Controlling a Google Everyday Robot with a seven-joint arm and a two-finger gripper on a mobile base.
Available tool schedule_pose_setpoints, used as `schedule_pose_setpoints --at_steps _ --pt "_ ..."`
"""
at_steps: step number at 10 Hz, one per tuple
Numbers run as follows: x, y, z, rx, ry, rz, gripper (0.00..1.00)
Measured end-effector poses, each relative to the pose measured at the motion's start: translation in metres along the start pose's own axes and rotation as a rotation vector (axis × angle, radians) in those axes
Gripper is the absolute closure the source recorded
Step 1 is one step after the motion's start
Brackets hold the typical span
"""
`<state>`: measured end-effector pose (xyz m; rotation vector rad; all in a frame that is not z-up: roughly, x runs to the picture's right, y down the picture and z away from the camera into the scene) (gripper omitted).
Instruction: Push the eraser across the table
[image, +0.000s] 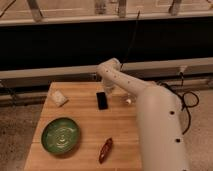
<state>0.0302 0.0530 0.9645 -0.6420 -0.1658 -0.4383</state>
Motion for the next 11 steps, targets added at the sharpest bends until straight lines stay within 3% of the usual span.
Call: schedule_pose_setpoints --at_steps 11 --pt "-0.034 -0.002 0.006 -0.031 -0.067 -0.107 0.98"
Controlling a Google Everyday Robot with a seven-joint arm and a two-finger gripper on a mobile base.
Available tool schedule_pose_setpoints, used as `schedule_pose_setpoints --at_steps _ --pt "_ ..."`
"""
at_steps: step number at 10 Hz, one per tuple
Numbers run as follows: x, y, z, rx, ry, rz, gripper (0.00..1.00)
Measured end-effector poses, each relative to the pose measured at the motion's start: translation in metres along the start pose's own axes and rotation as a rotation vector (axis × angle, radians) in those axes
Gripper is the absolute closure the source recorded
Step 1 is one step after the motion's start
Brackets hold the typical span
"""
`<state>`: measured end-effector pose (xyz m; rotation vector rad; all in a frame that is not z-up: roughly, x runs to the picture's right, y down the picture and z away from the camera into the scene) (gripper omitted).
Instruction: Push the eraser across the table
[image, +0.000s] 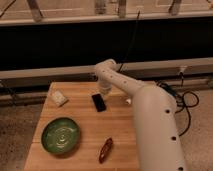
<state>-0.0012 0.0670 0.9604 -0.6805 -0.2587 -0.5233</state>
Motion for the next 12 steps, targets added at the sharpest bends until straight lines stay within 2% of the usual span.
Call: schedule_pose_setpoints --at_steps 3,5,12 --pt "-0.022 -0.006 0.006 -0.013 -0.03 -0.058 0.98" --pt "-0.027 -0.005 0.007 -0.018 -0.043 -0.078 0.98" --pt "-0.068 -0.01 0.004 -0.014 -0.107 -0.192 0.98"
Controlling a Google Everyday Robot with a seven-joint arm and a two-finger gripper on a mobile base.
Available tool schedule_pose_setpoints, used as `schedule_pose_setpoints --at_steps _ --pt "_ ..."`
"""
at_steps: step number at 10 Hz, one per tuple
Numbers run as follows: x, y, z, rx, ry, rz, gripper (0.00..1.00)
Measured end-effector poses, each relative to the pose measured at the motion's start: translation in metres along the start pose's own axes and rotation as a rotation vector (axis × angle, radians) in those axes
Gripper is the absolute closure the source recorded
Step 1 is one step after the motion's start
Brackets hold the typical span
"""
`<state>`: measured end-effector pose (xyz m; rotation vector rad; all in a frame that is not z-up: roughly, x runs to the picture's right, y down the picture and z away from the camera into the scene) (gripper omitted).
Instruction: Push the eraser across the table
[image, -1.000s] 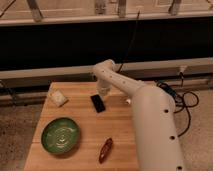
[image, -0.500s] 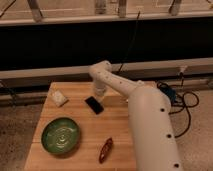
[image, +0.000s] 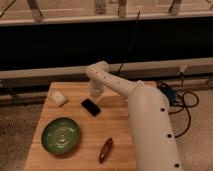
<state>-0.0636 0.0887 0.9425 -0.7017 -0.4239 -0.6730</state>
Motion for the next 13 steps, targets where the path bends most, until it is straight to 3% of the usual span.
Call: schedule_pose_setpoints --at_steps 13 --pt "-0.052 -0.008 0.008 -0.027 -0.085 -0.174 0.98"
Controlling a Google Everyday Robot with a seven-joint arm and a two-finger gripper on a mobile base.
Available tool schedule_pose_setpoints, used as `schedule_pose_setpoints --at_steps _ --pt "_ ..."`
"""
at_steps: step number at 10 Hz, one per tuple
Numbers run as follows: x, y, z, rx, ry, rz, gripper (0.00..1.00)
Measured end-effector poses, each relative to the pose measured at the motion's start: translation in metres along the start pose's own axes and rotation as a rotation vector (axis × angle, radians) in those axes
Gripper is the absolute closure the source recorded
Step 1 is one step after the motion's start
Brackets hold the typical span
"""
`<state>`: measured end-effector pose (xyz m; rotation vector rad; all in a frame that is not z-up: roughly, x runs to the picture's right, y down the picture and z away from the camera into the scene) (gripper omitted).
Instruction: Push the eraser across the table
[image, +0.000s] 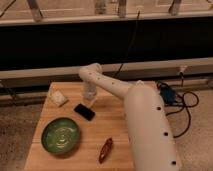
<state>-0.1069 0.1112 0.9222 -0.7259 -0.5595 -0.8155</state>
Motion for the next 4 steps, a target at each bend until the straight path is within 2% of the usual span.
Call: schedule_pose_setpoints --at_steps 1,2,4 --pt "-0.003 -0.001 0.0 0.002 -0.008 -0.015 0.96" --pt "-0.008 -0.003 0.0 0.007 -0.026 -0.039 0.91" --pt "-0.015 -0.006 0.002 -0.006 -0.018 -0.057 0.94"
